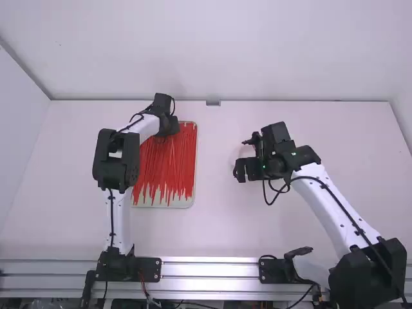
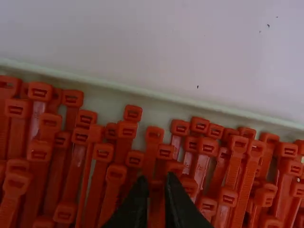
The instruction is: Fasten the cable tie
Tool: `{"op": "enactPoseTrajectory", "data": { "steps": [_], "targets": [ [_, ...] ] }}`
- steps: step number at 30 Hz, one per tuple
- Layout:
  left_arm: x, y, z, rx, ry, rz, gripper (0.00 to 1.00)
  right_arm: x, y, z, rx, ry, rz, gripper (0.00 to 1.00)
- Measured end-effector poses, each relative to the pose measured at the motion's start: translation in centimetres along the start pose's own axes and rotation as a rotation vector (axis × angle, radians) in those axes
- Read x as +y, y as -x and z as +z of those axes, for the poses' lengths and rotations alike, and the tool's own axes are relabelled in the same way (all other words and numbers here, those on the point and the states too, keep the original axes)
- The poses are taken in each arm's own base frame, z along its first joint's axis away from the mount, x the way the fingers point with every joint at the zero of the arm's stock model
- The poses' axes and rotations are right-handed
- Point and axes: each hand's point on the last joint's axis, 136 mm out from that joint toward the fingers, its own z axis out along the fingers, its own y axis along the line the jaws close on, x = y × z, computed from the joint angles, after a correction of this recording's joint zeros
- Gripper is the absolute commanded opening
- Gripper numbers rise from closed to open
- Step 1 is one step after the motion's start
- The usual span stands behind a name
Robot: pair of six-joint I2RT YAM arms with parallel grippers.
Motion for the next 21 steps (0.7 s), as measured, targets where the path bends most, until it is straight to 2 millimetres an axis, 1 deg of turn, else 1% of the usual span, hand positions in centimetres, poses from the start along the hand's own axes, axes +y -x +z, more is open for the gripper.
{"op": "enactPoseTrajectory", "data": {
  "steps": [7, 15, 19, 21],
  "targets": [
    [0.0, 0.1, 0.0, -0.003, -0.001, -0.002, 0.02, 0.0, -0.1, 0.0, 0.002, -0.001, 0.001, 1.0],
    [0.3, 0.3, -0.3, 0.0, 0.024, -0.003, 0.02, 0.0, 0.0, 0.0, -0.001, 0.0, 0.001, 1.0],
    [0.0, 1.5, -1.5, 0.0, 0.032, -0.002, 0.02, 0.0, 0.0, 0.0, -0.001, 0.001, 0.0, 1.0],
    [-0.3, 2.5, -2.5, -0.015, 0.03, -0.004, 0.02, 0.0, 0.2, 0.0, -0.008, 0.002, -0.001, 1.0]
  ]
}}
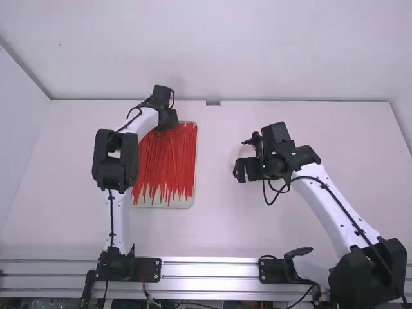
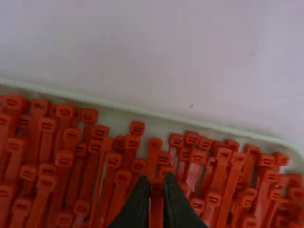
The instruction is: Fasten the cable tie
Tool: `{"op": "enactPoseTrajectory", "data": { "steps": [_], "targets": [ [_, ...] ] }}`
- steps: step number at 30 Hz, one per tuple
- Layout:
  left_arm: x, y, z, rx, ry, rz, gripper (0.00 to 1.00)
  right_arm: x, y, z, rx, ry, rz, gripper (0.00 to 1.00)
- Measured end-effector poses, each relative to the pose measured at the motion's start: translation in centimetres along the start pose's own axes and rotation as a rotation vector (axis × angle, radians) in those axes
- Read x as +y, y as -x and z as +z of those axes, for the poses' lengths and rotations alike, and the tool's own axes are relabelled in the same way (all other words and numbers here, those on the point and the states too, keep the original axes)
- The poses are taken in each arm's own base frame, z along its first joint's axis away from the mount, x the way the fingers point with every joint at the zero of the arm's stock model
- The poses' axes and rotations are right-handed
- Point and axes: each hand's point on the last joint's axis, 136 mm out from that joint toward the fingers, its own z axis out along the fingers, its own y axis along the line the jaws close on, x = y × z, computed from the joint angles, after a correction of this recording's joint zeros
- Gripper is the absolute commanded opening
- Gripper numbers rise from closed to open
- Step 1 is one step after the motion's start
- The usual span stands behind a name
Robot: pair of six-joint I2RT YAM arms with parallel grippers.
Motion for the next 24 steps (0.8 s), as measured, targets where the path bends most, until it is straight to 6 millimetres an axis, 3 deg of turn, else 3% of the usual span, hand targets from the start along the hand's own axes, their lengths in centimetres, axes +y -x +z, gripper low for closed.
{"op": "enactPoseTrajectory", "data": {
  "steps": [3, 5, 7, 8, 10, 14, 18, 19, 22, 23, 24],
  "targets": [
    [-0.1, 1.0, -2.4, -0.018, -0.001, -0.001, 0.02, 0.1, 0.4, 0.0, -0.015, 0.005, -0.005, 1.0],
    [-0.3, 2.4, -6.2, -0.057, -0.005, -0.002, 0.02, 0.2, 0.7, 0.0, -0.03, 0.01, -0.009, 1.0],
    [-0.5, 3.2, -8.6, -0.086, -0.013, -0.003, 0.02, 0.3, 0.9, 0.0, -0.034, 0.015, -0.01, 1.0],
    [-0.7, 3.9, -11.1, -0.113, -0.023, -0.002, 0.02, 0.5, 1.0, -0.1, -0.039, 0.021, -0.013, 1.0],
    [-0.8, 4.7, -14.3, -0.154, -0.039, -0.005, 0.02, 0.7, 1.4, -0.4, -0.049, 0.031, -0.019, 1.0],
    [-0.9, 5.7, -21.3, -0.239, -0.071, -0.007, 0.02, 1.9, 3.7, -1.7, -0.124, 0.065, -0.056, 1.0],
    [-0.5, 5.3, -27.4, -0.323, -0.099, 0.0, 0.02, 3.0, 5.5, -3.1, -0.181, 0.1, -0.092, 1.0],
    [-0.4, 5.2, -28.0, -0.331, -0.101, 0.001, 0.02, 3.2, 5.8, -3.3, -0.19, 0.107, -0.097, 0.99],
    [0.5, 3.7, -32.7, -0.416, -0.125, -0.004, 0.02, 4.3, 7.1, -4.5, -0.237, 0.145, -0.132, 1.0],
    [0.5, 3.7, -32.7, -0.416, -0.125, -0.004, 0.02, 4.4, 7.1, -4.6, -0.239, 0.146, -0.135, 1.0],
    [1.2, 2.6, -34.5, -0.454, -0.128, -0.009, 0.02, 4.9, 7.6, -5.0, -0.259, 0.158, -0.152, 1.0]
  ]
}}
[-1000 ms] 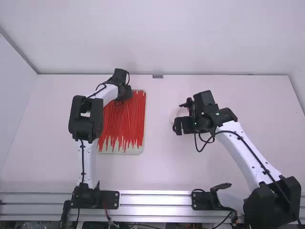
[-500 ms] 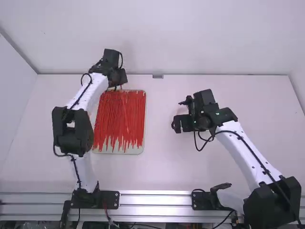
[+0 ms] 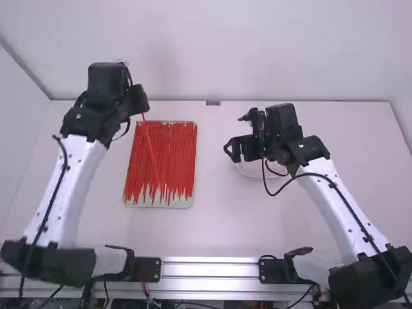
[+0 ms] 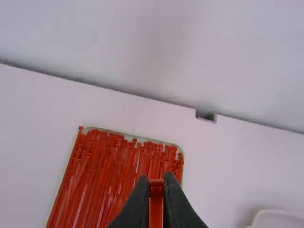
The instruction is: Fasten the cable tie
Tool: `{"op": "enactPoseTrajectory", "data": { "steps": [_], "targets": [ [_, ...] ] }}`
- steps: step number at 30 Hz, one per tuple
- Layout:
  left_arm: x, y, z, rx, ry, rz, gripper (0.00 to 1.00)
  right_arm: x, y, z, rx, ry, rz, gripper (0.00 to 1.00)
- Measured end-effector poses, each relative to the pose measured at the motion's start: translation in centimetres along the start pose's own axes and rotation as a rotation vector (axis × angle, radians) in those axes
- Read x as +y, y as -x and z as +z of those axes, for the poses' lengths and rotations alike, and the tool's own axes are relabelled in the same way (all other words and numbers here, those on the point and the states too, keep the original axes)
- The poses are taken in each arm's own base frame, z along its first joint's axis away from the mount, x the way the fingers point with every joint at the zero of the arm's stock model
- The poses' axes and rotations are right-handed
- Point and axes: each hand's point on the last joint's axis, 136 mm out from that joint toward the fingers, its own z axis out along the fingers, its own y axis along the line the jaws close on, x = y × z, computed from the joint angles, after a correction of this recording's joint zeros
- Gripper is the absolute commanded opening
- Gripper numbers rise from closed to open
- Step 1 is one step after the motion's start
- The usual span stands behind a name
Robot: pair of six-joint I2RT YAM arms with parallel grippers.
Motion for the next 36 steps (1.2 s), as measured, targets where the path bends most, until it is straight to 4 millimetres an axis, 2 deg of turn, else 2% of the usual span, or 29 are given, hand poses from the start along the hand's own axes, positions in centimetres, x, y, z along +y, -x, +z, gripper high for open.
{"op": "enactPoseTrajectory", "data": {
  "steps": [5, 9, 13, 19, 24, 28, 30, 36],
  "targets": [
    [1.4, -2.1, -4.9, -0.097, -0.022, -0.009, 0.02, 2.4, 1.2, -0.1, -0.035, 0.059, -0.071, 1.0],
    [1.9, -4.6, -6.7, -0.164, -0.08, -0.013, 0.02, 4.3, 1.0, 0.2, -0.032, 0.101, -0.119, 1.0],
    [1.5, -6.3, -6.9, -0.235, -0.165, -0.001, 0.02, 5.8, 0.5, 0.4, -0.018, 0.13, -0.168, 1.0],
    [0.3, -9.4, -5.8, -0.261, -0.306, 0.014, 0.02, 7.9, 0.2, 0.7, -0.019, 0.17, -0.232, 1.0],
    [-1.4, -9.4, -5.7, -0.269, -0.406, 0.029, 0.02, 9.3, 0.8, 0.8, -0.053, 0.203, -0.269, 1.0],
    [-3.5, -8.1, -5.5, -0.303, -0.517, 0.031, 0.02, 10.7, 1.5, 0.6, -0.09, 0.247, -0.301, 1.0],
    [-4.9, -7.4, -5.2, -0.315, -0.595, 0.021, 0.02, 11.6, 1.8, 0.6, -0.11, 0.27, -0.325, 0.97],
    [-7.3, -6.5, -4.5, -0.317, -0.734, -0.028, 0.02, 12.8, 2.4, 0.4, -0.147, 0.3, -0.353, 0.88]
  ]
}}
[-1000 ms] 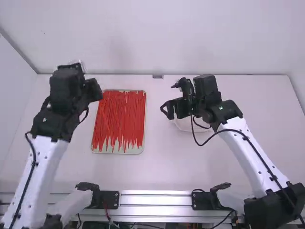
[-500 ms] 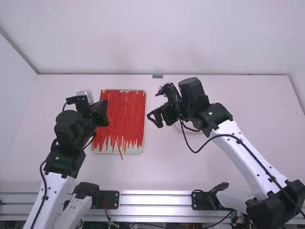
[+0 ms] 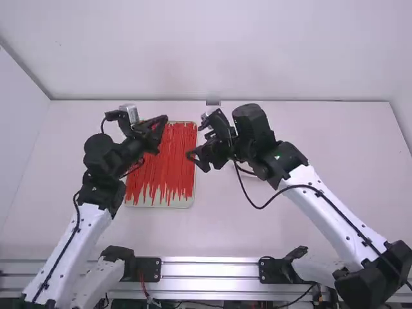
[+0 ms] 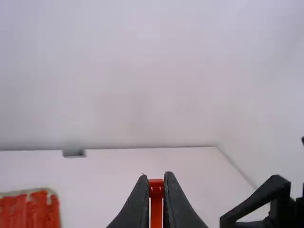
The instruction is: Fasten the cable tie
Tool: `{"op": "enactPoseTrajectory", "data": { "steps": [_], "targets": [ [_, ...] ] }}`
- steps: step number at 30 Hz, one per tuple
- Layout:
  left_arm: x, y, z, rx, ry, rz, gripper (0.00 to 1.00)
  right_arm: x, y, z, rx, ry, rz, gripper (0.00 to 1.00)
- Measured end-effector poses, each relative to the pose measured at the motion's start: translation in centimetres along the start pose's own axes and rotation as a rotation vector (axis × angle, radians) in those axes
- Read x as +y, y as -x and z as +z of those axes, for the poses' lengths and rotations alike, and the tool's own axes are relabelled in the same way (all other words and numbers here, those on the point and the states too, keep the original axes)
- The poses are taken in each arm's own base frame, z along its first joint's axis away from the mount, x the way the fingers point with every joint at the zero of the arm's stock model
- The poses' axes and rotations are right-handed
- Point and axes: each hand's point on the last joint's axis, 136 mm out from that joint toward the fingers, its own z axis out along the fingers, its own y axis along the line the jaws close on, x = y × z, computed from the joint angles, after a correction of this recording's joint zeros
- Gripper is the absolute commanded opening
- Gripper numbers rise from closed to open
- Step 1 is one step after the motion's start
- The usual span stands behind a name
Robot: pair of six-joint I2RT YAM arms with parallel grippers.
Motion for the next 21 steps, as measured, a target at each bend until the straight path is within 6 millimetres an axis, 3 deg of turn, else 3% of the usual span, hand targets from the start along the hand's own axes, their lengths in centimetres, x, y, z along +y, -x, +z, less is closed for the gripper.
{"op": "enactPoseTrajectory", "data": {
  "steps": [7, 12, 15, 21],
  "targets": [
    [-3.7, 0.4, 1.9, -0.043, -0.168, -0.053, 0.02, -0.3, 1.9, -0.2, -0.076, -0.007, -0.011, 0.85],
    [-5.2, 0.2, 2.3, -0.04, -0.212, -0.099, 0.02, -0.4, 2.9, -0.4, -0.114, -0.009, -0.019, 0.74],
    [-5.5, 0.3, 2.5, -0.02, -0.208, -0.119, 0.02, -0.4, 2.9, -0.4, -0.117, -0.008, -0.017, 0.61],
    [-7.4, 2.3, 2.5, -0.05, -0.249, -0.096, 0.02, -0.3, 3.1, -0.3, -0.121, -0.004, -0.007, 0.37]
  ]
}}
